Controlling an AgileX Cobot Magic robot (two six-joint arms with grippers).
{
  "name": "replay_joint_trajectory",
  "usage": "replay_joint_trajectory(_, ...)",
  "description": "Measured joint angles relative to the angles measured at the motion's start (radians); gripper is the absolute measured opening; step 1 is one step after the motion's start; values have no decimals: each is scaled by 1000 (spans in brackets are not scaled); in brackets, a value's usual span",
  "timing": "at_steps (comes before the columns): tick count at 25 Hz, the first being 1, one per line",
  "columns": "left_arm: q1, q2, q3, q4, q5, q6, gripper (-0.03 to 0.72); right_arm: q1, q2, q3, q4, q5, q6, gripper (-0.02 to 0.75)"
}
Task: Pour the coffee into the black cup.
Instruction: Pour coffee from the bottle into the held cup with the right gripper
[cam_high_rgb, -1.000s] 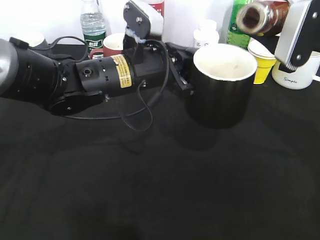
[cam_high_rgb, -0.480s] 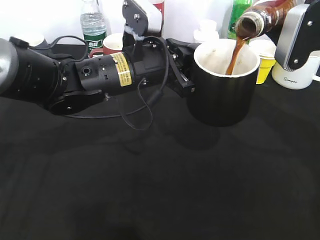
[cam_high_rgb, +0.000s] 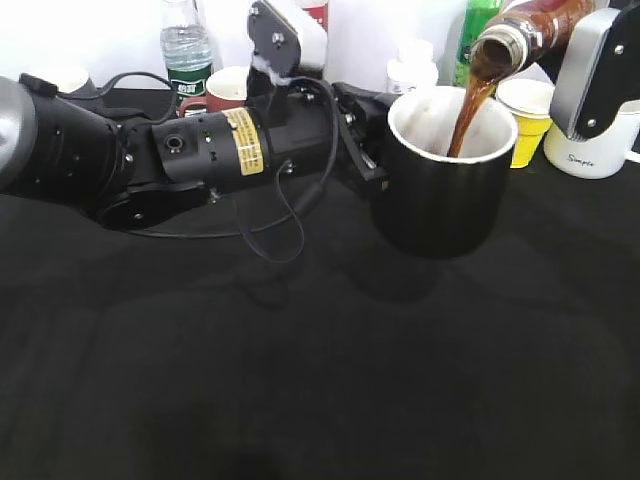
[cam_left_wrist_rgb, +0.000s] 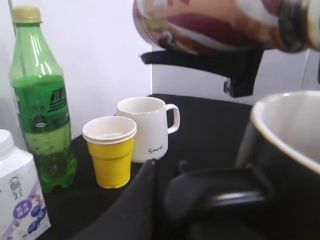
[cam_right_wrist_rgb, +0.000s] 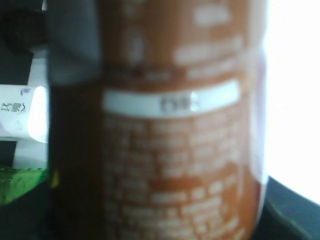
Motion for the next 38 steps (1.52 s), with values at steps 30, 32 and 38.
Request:
replay_joint_trajectory(30,0,10,0,48,12,-31,63,0,0,0,81,-7,-177,528)
replay_joint_trajectory(32,0,10,0,48,12,-50,63,0,0,0,81,-7,-186,528)
replay_joint_trajectory(38,0,10,0,48,15,-55,63,0,0,0,81,-7,-191,528)
